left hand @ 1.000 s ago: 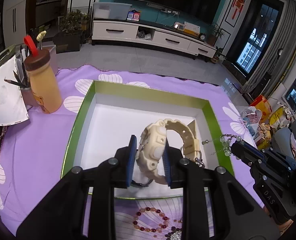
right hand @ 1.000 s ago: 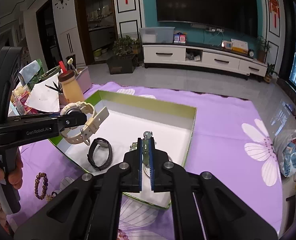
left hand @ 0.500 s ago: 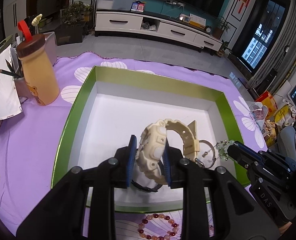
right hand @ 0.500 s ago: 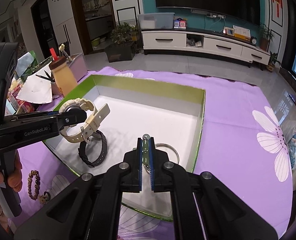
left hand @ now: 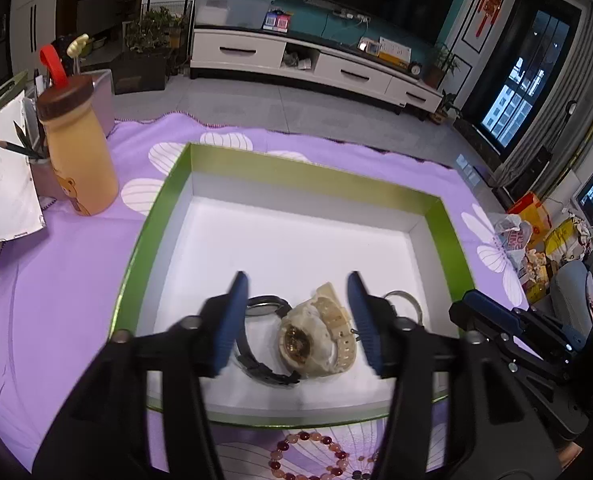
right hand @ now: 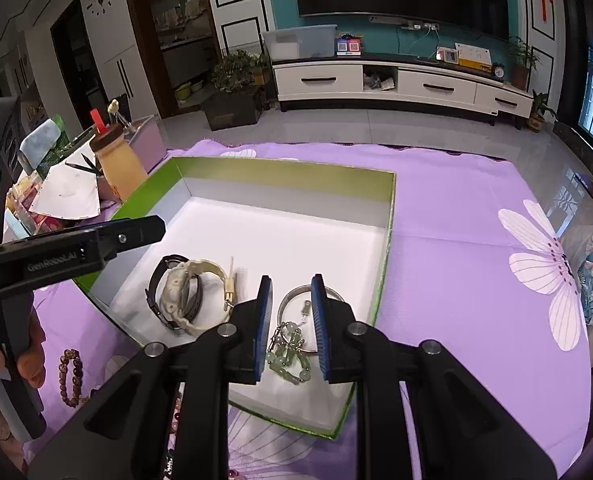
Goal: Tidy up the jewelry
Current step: 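Lower both items into the box and open both tools, then grasp the brown wooden bead bracelet with the left tool while the right tool grasps the pink bead bracelet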
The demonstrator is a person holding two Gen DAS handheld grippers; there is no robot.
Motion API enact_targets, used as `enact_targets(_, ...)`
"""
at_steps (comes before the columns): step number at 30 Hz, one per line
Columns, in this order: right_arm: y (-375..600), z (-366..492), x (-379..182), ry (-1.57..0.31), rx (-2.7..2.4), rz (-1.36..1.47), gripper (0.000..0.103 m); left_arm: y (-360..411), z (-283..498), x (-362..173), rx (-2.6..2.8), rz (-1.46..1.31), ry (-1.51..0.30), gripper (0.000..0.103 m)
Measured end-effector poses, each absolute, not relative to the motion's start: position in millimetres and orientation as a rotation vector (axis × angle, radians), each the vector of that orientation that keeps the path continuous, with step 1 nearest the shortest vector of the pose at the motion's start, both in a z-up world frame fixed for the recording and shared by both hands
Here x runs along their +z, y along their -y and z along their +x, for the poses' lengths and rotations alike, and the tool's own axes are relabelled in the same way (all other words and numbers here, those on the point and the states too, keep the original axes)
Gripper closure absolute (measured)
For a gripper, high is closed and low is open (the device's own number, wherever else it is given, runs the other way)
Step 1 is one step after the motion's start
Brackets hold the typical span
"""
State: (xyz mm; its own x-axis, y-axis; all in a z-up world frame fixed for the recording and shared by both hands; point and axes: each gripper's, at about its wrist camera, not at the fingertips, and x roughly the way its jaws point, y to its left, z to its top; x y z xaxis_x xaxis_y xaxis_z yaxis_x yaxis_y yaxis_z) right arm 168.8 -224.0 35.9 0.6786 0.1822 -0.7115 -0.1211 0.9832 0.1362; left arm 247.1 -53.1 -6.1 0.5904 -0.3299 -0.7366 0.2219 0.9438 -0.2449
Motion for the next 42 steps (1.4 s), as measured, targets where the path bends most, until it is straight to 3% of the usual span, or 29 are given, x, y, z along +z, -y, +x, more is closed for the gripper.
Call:
enact_targets(6, 229.6, 151.6, 45.5, -0.783, 0.172, 0.096, 0.06, 39.5, 239.7, 3.9, -0.328, -0.163, -0.873, 0.026)
enact_targets(13, 238.4, 129.0, 54.3, -0.767, 0.176, 0.14, 0.047, 17.2, 224.0, 9.5, -0.315, -0.195, -0.877, 0.021)
enact_targets(26, 239.0, 87.1, 57.1, -0.778, 0.201, 0.154, 0.046, -25.9, 183.9, 11.3, -0.269, -0.211, -0.912, 0.021)
enact_targets(37, 220.2, 59.4, 46.7, -0.822, 0.252, 0.143, 0.046, -59.8, 148.1, -20.5, -0.188, -0.227, -1.001, 0.021)
enact_targets(42, 219.1, 48.8, 36.0, -0.852, 0.258, 0.149, 0.046, -72.8, 132.8, -29.0, -0.178, -0.254, -1.018, 0.034)
